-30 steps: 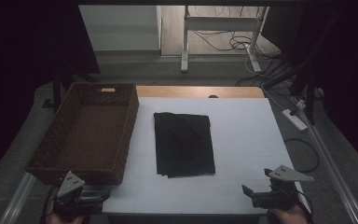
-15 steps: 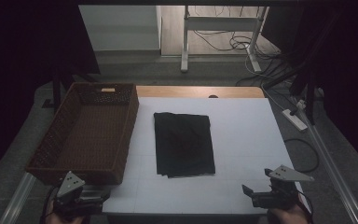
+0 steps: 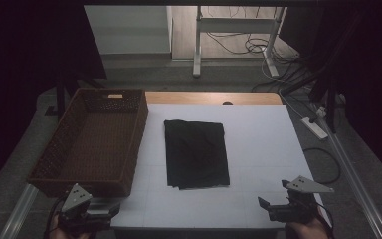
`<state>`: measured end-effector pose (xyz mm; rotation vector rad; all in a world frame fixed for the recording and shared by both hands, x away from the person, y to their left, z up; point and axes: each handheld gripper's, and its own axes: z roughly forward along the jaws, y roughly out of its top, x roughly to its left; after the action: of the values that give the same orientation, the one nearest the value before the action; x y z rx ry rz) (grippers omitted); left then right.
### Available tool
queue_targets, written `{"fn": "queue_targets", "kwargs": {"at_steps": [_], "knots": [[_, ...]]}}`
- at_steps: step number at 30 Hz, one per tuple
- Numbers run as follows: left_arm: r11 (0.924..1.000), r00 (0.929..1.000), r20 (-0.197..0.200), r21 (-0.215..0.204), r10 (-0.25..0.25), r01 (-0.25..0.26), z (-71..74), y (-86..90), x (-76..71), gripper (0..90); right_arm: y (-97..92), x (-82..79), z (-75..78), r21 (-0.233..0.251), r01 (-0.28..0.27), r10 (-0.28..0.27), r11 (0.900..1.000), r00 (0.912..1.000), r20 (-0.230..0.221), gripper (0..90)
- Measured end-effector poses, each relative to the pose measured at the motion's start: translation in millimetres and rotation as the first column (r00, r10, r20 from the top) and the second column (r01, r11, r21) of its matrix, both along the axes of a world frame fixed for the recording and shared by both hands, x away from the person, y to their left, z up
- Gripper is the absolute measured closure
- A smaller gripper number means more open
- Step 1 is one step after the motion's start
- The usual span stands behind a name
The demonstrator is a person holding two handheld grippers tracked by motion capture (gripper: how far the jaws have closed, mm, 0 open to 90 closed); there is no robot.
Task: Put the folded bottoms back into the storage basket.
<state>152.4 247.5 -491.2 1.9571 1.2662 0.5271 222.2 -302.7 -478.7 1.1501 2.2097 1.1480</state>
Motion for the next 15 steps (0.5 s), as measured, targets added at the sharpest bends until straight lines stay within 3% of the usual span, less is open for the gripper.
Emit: {"fn": "queue_targets", "kwargs": {"at_steps": [7,15], "knots": [[0.9998,0.9998,0.006,0.001,-0.021,0.021,0.2,-3.4,0.3,0.0,-2.0,-0.5,0.3,0.019,0.015,-0.015,0.9997,0.9999,0.003,1.0],[0.9955,0.9956,-0.005,-0.01,-0.094,0.094,1.1,-15.3,2.6,0.0,-3.1,-1.5,0.3,0.023,0.017,-0.018,0.9996,0.9998,0.008,1.0]]}}
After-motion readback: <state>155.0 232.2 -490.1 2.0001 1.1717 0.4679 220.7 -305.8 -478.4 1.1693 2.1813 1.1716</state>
